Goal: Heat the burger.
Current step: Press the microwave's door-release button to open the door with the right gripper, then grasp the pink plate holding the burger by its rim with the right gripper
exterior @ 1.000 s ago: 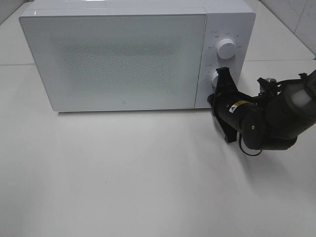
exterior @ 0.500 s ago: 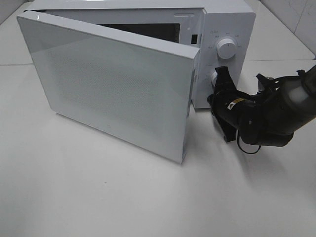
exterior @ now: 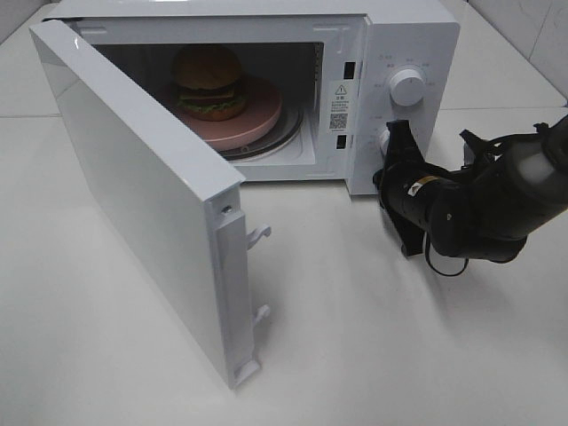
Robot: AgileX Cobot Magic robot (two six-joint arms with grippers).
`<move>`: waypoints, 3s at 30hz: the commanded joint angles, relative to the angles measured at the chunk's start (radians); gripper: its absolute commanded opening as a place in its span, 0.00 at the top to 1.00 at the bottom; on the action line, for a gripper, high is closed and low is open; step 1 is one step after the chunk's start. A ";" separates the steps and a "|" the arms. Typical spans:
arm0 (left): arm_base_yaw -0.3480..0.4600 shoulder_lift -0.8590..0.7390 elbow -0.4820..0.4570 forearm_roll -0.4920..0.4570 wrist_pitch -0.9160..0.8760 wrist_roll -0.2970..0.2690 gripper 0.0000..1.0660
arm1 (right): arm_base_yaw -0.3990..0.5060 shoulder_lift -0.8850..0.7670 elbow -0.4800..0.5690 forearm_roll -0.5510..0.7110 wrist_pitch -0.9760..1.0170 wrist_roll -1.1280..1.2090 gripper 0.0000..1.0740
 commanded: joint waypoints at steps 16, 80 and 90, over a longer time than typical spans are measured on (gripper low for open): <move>0.001 -0.019 0.003 0.002 -0.004 -0.006 0.05 | -0.008 -0.058 0.063 -0.041 -0.109 0.035 1.00; 0.001 -0.019 0.003 0.004 -0.004 -0.006 0.05 | 0.167 -0.806 0.278 -0.060 1.077 -1.791 0.38; 0.001 -0.019 0.003 0.004 -0.004 -0.006 0.05 | 0.167 -0.750 0.104 -0.191 1.339 -2.049 0.06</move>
